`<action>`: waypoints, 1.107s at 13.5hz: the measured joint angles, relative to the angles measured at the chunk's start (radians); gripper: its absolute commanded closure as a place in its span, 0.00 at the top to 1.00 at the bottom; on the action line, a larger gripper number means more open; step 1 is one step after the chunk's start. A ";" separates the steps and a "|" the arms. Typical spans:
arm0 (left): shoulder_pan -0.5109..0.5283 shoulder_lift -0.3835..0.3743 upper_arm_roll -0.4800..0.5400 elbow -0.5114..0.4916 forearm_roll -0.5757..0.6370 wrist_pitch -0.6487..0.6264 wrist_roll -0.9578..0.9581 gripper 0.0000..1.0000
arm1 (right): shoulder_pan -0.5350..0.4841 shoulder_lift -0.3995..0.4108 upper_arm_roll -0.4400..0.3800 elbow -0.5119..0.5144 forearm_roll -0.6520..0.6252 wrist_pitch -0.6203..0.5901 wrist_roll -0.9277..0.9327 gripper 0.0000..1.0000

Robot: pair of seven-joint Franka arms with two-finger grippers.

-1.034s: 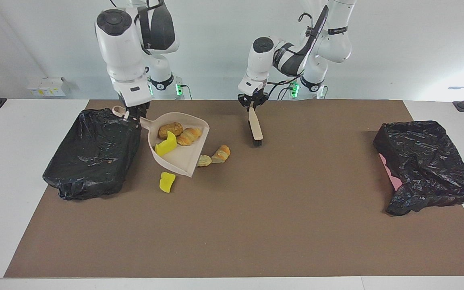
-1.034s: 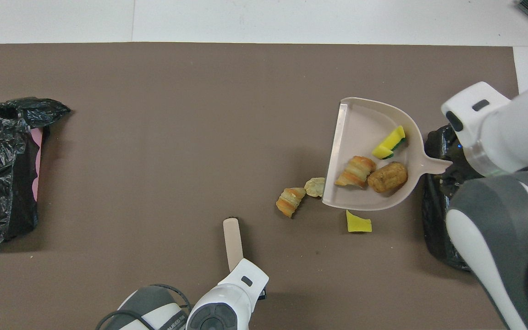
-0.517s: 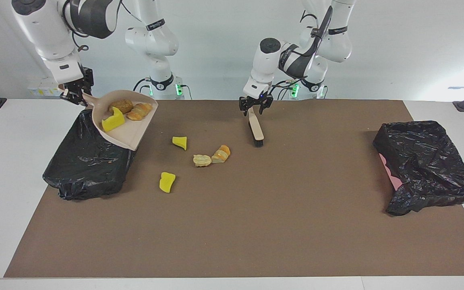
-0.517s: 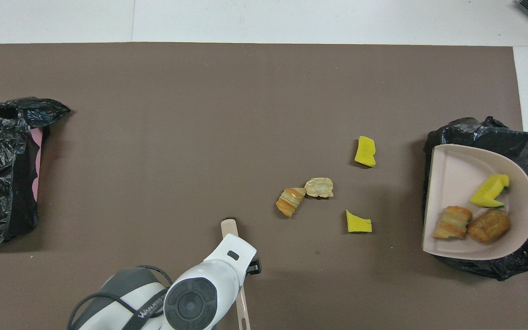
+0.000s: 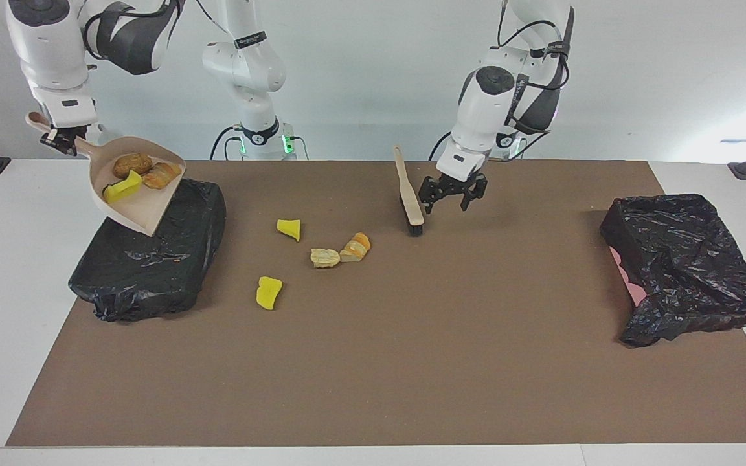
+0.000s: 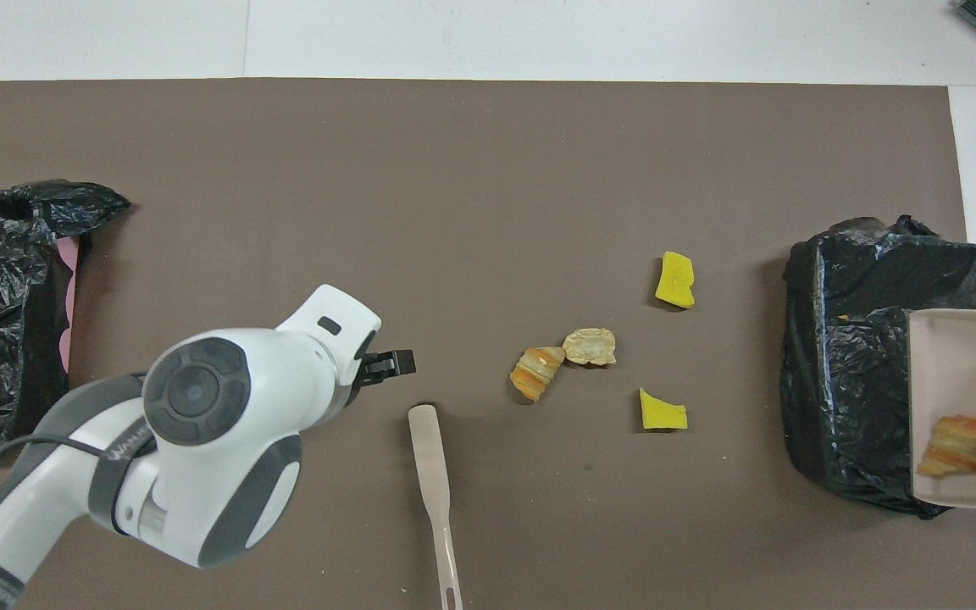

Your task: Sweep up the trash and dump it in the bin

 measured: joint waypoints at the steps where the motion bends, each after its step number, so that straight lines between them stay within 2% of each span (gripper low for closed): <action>1: 0.039 0.026 0.001 0.044 0.000 -0.014 0.047 1.00 | 0.005 -0.009 0.002 -0.015 -0.042 0.021 0.021 0.00; 5: 0.185 0.077 0.002 0.140 0.000 -0.077 0.283 1.00 | 0.091 -0.035 0.014 -0.048 -0.154 0.006 0.191 0.00; 7: 0.270 0.080 0.003 0.215 0.000 -0.191 0.422 1.00 | 0.126 -0.042 0.018 -0.052 -0.200 -0.027 0.275 0.00; 10: 0.380 0.081 0.005 0.341 0.000 -0.370 0.574 1.00 | 0.157 -0.044 0.019 -0.052 -0.257 -0.055 0.300 0.00; 15: 0.404 0.082 0.000 0.525 0.050 -0.614 0.605 1.00 | 0.234 -0.050 0.027 -0.044 -0.372 -0.163 0.311 0.00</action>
